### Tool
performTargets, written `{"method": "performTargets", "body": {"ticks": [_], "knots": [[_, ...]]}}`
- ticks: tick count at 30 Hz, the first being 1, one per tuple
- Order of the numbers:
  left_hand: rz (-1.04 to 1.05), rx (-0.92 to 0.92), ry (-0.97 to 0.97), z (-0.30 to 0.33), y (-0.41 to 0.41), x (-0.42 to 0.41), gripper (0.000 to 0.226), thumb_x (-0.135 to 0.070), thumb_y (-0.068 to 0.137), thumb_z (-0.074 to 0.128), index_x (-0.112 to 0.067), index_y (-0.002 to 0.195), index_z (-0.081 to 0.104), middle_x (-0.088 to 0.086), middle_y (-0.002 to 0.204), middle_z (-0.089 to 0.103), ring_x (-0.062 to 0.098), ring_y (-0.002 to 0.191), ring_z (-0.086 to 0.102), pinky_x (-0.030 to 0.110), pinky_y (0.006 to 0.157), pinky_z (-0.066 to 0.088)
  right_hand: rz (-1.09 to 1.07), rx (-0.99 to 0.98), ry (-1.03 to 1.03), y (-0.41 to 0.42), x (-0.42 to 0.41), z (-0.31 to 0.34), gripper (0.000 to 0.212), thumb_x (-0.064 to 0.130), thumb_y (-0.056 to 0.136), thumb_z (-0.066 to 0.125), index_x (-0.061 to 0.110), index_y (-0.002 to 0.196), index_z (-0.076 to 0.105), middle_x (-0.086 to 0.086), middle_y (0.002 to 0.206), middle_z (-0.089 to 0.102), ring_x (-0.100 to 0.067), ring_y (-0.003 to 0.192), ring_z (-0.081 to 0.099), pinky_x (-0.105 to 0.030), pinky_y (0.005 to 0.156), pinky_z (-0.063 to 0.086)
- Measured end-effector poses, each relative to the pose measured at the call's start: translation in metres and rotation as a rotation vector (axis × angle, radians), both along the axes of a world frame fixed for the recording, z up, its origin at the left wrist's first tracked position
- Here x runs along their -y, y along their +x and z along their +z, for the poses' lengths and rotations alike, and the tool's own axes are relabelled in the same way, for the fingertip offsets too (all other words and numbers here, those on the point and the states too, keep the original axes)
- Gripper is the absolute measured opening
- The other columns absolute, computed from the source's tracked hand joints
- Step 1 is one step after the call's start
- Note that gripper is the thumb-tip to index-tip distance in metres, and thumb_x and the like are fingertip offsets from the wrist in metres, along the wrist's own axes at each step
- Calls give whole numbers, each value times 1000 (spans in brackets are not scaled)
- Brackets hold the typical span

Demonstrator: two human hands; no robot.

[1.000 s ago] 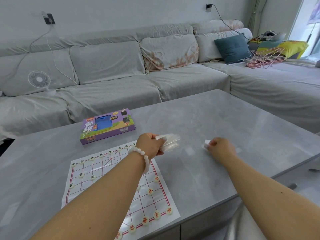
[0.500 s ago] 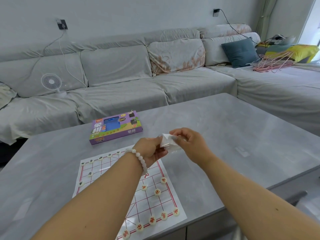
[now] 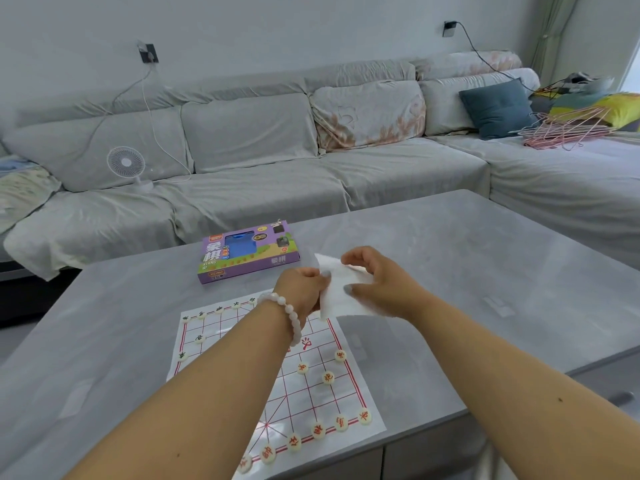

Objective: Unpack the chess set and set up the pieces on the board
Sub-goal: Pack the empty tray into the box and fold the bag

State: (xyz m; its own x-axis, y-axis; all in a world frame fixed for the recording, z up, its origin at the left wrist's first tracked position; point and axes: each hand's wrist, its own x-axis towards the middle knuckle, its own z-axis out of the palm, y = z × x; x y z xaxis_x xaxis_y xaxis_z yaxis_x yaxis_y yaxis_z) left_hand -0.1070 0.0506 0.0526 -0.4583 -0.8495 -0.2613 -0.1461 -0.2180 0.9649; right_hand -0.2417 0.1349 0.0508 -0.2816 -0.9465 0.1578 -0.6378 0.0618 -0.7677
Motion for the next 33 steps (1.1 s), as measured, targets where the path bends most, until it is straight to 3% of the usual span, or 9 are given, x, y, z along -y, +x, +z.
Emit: {"method": "performTargets", "body": {"ticks": [2,6,10,13,15,19,23,27,33], "knots": [[32,33,-97,0,4,3,19,-17,89,62,-6,104,62,15,101,68,28,88,67,41,82,56,58,-71,55,1,2,3,47,25,82,69,25,124,48,11,117,54,-10,104,53,-20,84,42],[94,111,-237,0,14,6,34,-26,82,70,-20,108,49,10,104,62,27,95,63,44,87,53,80,-75,71,7,5,10,28,23,80,71,23,106,59,6,97,62,-14,87,60,-21,70,48],[-87,212,-497,6,31,-1,49,-32,77,74,-24,119,51,1,103,56,15,94,56,28,79,51,137,-124,114,15,7,18,18,18,81,69,16,98,66,2,89,65,-15,78,61,-18,60,44],[-247,174,-395,13,46,-5,36,-28,75,76,-16,107,64,4,101,68,18,90,64,27,75,55,106,-14,51,23,11,25,20,16,79,71,16,98,62,1,88,65,-13,74,62,-20,60,49],[-158,201,-433,13,52,-2,28,-29,78,74,-15,100,66,6,96,69,20,88,65,34,80,56,57,211,-4,29,15,25,24,14,78,72,17,98,58,-2,89,65,-17,76,64,-24,59,53],[70,96,-359,10,67,7,13,-23,77,75,-19,87,68,6,92,71,26,90,67,45,83,56,124,587,23,50,19,15,48,16,68,81,18,106,53,-11,107,58,-27,93,62,-35,76,56],[193,-104,-85,12,86,8,17,-11,81,71,-7,97,66,14,102,68,29,91,67,41,75,58,103,819,-24,70,25,14,32,-2,79,69,10,106,57,-13,99,62,-25,78,64,-31,65,57],[303,-300,83,18,108,2,13,-6,90,58,-2,102,59,16,102,64,26,86,65,33,61,60,72,904,56,88,35,15,28,4,90,59,3,118,57,-11,92,65,-16,64,60,-22,56,49],[468,-103,-67,12,154,4,9,-13,91,58,-11,83,61,14,92,67,27,78,67,33,73,58,-55,810,102,144,56,13,46,16,86,66,19,125,41,-7,93,61,-21,69,69,-27,59,58]]}}
